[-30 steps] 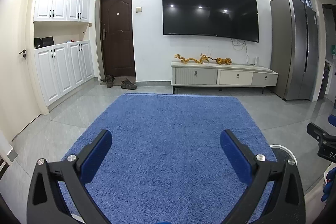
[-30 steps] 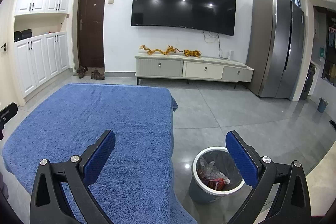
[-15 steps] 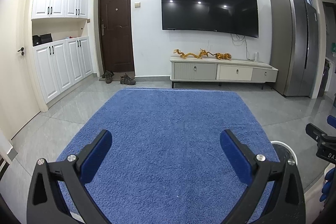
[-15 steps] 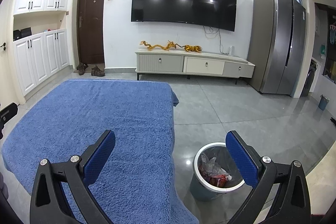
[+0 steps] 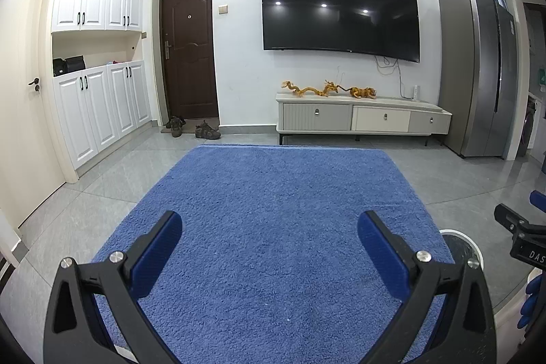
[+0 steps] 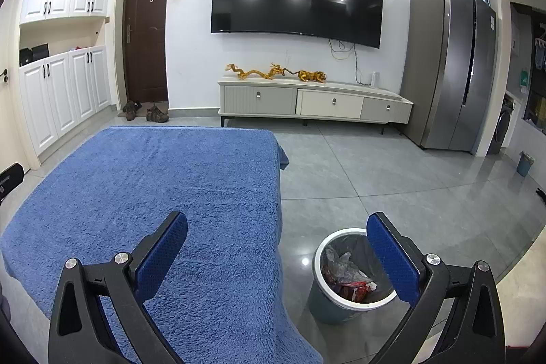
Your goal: Collect trash
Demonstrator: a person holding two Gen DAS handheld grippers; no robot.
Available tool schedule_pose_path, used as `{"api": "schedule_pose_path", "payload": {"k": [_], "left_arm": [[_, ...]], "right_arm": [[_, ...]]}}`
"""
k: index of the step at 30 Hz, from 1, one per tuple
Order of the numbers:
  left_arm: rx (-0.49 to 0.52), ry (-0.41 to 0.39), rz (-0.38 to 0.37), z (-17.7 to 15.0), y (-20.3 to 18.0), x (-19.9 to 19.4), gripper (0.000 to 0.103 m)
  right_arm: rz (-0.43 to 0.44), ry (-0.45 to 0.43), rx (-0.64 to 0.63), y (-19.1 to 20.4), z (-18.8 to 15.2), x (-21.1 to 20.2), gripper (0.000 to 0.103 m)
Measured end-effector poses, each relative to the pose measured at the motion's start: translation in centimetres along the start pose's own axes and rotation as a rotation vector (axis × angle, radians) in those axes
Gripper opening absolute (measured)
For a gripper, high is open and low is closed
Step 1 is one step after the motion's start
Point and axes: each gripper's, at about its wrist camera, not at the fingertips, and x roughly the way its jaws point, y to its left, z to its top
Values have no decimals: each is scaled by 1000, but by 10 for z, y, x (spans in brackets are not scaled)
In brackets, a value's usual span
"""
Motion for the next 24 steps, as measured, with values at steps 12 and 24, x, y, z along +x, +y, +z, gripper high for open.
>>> {"api": "schedule_pose_path", "payload": {"k": [12, 24], "left_arm": [[0, 0, -1, 0, 0, 0, 103], [1, 0, 0, 0, 0, 0, 103]], "right_arm": [[-15, -2, 11, -1, -1, 1, 103], [-24, -6, 11, -3, -2, 2, 103]]}}
